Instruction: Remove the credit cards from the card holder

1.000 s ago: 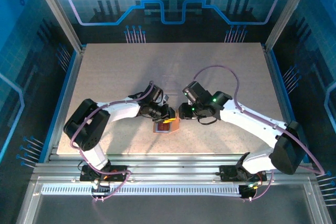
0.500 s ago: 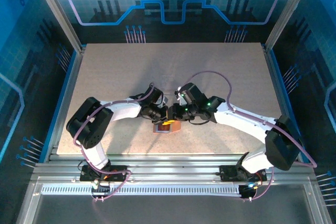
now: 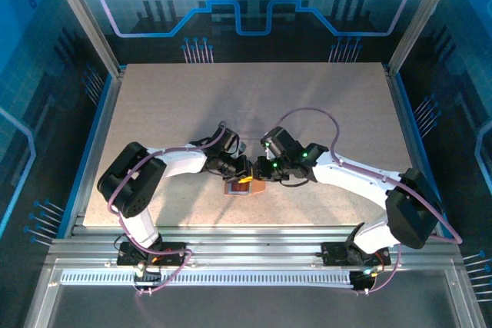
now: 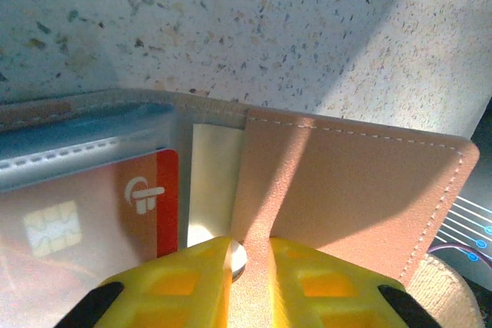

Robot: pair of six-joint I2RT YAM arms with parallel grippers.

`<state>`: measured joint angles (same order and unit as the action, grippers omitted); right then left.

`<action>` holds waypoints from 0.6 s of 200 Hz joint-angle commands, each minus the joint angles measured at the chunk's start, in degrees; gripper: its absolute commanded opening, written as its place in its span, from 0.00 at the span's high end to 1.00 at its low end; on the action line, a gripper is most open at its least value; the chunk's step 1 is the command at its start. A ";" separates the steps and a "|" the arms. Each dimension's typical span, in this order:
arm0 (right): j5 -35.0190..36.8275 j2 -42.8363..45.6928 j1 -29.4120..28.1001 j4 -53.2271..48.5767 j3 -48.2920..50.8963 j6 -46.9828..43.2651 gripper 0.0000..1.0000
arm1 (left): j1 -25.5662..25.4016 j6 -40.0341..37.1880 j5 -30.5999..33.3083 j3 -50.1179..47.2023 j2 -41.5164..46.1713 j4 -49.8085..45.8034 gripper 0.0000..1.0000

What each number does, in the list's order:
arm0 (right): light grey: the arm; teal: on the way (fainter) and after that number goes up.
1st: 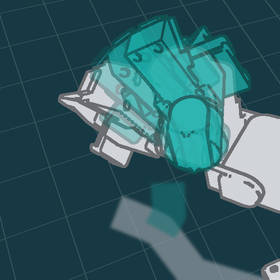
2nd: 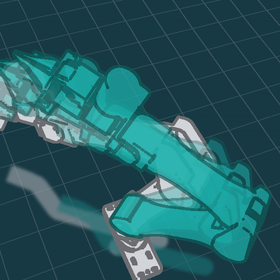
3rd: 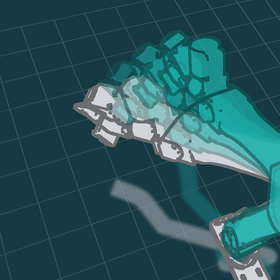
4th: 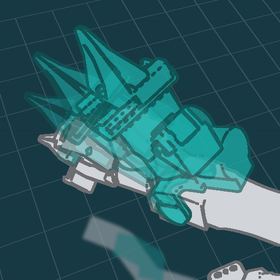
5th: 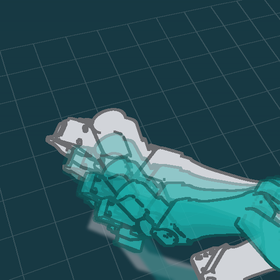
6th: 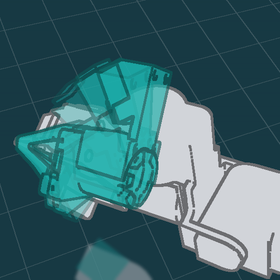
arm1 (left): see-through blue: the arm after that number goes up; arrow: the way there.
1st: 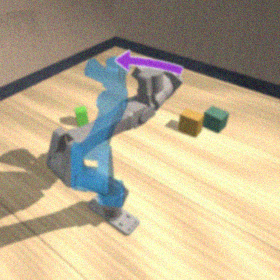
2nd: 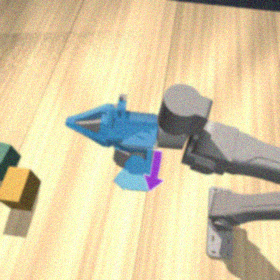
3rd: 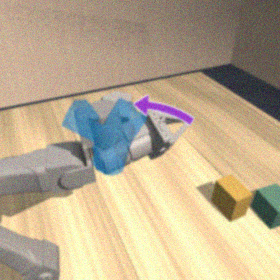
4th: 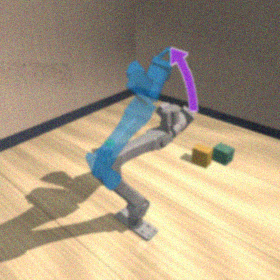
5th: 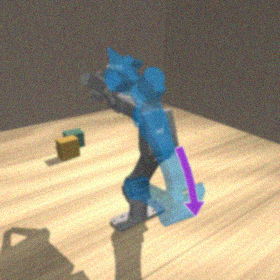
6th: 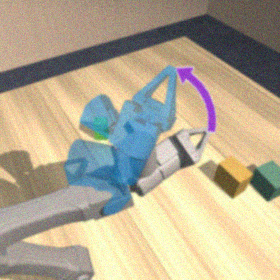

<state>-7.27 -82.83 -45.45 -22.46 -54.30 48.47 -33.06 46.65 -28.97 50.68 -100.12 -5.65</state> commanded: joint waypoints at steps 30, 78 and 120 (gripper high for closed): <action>0.14 -2.24 -0.43 -0.18 1.29 -0.04 0.89 | 0.67 0.81 -1.42 -1.30 2.43 0.05 0.83; 2.14 -4.40 0.62 -0.54 2.35 -0.83 0.90 | 2.98 -0.17 -1.34 -2.60 7.21 -2.25 0.83; 2.49 -5.74 2.43 -0.41 3.01 -2.06 0.91 | 4.63 -3.10 -0.02 -2.94 9.93 -6.74 0.83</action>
<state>-6.02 -87.53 -44.47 -22.44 -52.12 47.75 -29.36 46.15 -28.97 48.90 -92.09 -7.88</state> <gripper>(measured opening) 0.093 0.174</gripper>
